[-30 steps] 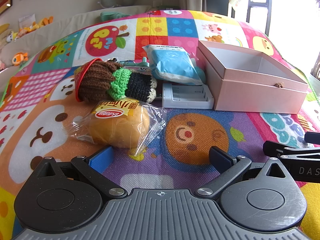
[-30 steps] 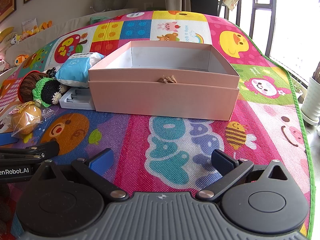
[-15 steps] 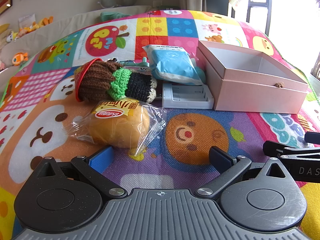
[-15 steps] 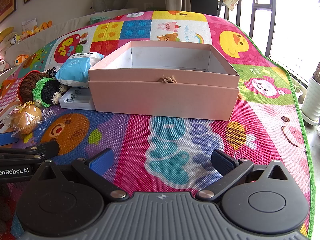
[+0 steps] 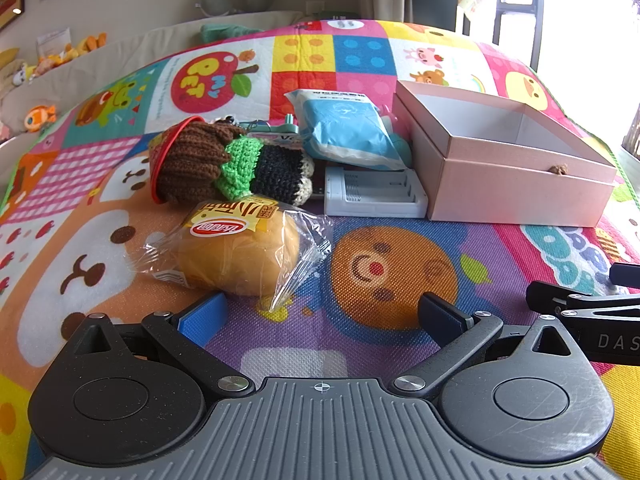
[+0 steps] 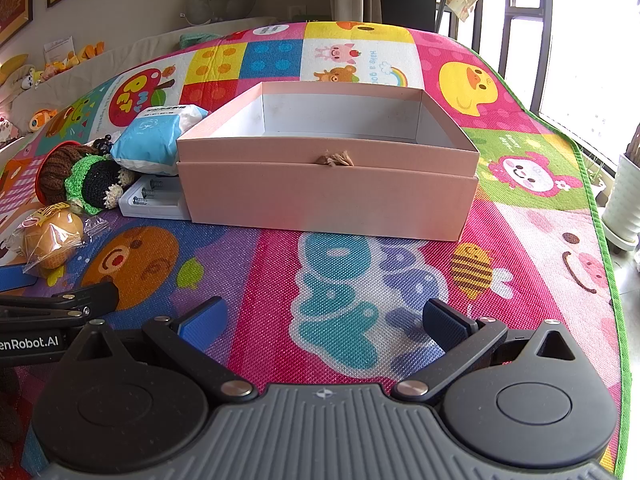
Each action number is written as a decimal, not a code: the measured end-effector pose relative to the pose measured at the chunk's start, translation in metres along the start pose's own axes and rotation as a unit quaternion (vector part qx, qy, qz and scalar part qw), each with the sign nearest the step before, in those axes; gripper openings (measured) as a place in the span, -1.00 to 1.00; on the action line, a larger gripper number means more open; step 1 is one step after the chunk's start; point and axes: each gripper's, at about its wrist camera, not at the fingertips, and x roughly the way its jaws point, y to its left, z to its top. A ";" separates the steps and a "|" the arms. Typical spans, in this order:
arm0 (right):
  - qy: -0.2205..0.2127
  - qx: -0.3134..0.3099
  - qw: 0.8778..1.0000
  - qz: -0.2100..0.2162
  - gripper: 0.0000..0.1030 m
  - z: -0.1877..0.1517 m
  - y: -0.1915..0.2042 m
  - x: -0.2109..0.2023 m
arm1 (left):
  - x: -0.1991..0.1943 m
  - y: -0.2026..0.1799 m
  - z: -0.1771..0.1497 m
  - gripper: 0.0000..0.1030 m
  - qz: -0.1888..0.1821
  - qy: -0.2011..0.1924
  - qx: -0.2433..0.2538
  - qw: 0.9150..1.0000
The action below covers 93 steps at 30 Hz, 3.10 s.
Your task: Organize objects
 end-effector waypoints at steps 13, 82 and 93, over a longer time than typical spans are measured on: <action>0.000 0.000 1.000 0.000 1.00 -0.001 0.002 0.001 | 0.000 0.000 0.000 1.00 0.000 0.000 0.000 1.000; 0.050 -0.026 0.998 0.030 1.00 -0.001 -0.005 -0.012 | 0.014 0.114 0.042 0.77 0.000 0.026 -0.108 0.994; -0.032 -0.157 0.982 0.096 1.00 0.072 0.048 -0.030 | -0.007 0.088 0.022 0.39 -0.111 0.017 0.004 0.994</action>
